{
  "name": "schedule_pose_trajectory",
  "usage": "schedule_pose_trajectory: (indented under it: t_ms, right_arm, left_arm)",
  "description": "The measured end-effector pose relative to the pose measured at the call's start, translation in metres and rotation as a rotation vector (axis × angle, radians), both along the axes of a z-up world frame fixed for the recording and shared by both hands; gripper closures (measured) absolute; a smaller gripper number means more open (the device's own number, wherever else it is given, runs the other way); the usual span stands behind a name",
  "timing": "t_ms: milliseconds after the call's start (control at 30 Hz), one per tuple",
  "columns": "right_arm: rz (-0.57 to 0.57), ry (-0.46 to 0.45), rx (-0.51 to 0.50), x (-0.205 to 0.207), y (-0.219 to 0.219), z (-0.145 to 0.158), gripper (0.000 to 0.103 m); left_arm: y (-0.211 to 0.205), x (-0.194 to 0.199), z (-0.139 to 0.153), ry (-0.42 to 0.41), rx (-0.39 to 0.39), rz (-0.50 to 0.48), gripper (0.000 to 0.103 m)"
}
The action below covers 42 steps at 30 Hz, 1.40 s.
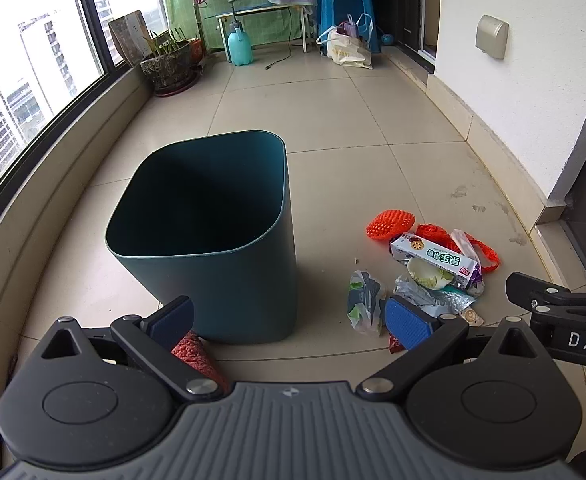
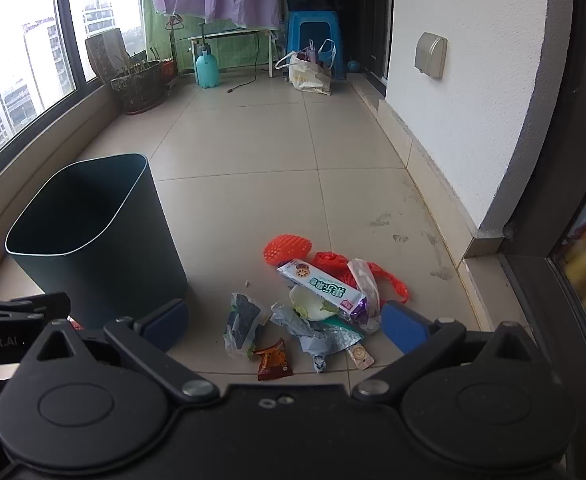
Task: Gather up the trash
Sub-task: 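Approach the trash pile and teal bin with both tools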
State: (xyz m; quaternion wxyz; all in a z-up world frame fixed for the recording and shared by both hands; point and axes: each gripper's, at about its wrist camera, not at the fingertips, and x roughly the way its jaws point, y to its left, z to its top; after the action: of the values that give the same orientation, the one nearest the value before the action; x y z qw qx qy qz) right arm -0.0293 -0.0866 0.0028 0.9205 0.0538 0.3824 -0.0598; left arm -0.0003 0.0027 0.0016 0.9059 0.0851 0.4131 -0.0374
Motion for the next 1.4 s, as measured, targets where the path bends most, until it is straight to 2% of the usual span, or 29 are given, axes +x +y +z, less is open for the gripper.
schedule_pose_trajectory:
  t_ms: [1400]
  right_arm:
    - [-0.006, -0.015, 0.007, -0.0022, 0.0003, -0.0003, 0.000]
  left_arm:
    - [-0.0024, -0.0004, 0.0041, -0.024, -0.001, 0.010, 0.000]
